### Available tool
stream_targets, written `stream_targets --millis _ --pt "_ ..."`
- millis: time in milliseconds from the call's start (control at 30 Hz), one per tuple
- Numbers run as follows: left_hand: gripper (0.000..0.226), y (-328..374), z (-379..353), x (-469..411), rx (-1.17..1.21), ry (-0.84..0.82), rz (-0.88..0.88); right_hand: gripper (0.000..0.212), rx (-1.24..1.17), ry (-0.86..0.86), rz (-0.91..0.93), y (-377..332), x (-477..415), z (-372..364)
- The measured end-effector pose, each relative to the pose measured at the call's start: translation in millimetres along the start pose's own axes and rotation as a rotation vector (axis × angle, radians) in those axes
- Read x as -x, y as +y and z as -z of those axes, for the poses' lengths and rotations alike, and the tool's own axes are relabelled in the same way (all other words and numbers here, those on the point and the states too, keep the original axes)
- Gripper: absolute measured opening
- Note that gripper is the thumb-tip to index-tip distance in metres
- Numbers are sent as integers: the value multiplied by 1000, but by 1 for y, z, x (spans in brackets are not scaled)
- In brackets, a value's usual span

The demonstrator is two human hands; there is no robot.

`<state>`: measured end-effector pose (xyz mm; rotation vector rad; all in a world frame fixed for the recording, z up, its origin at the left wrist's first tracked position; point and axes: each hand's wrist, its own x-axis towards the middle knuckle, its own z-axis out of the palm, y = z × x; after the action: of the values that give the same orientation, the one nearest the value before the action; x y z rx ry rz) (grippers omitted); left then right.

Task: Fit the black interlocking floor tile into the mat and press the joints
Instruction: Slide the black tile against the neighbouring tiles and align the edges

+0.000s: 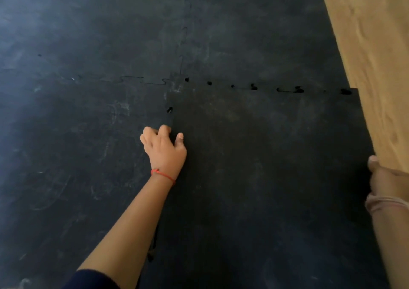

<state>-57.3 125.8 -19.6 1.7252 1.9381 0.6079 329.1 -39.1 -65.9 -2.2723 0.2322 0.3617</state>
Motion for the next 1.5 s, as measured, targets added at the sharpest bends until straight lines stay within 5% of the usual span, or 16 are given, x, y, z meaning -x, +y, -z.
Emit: stream_targets --millis 167,300,667,733,833,900,1000,1100,1233,1500 --pt "32 5 -10 -2 -65 -59 43 58 164 52 16 -13 -2 -6" --pt "34 2 -9 4 -102 -33 51 36 115 -28 67 -4 -4 -2" --pt "36 -10 -12 12 -152 -48 13 53 447 -32 54 -3 0 -7" --pt "36 -12 -11 8 -110 -58 -22 58 530 6 316 -9 25 -16" --pt "50 -12 0 8 108 -84 -7 56 432 -67 985 -35 117 -47" --pt "56 -17 10 26 213 -60 83 50 363 -330 1267 -52 185 -75" --pt "47 -34 19 93 32 29 315 55 515 -844 1521 -63 256 -114" --pt "57 -45 16 160 -159 -56 515 66 788 -1081 1660 -56 288 -147" --pt "63 -52 5 183 -261 -141 432 93 940 -913 1669 -38 297 -167" --pt "59 -66 0 166 -315 -78 189 94 934 -780 1727 -37 302 -175"
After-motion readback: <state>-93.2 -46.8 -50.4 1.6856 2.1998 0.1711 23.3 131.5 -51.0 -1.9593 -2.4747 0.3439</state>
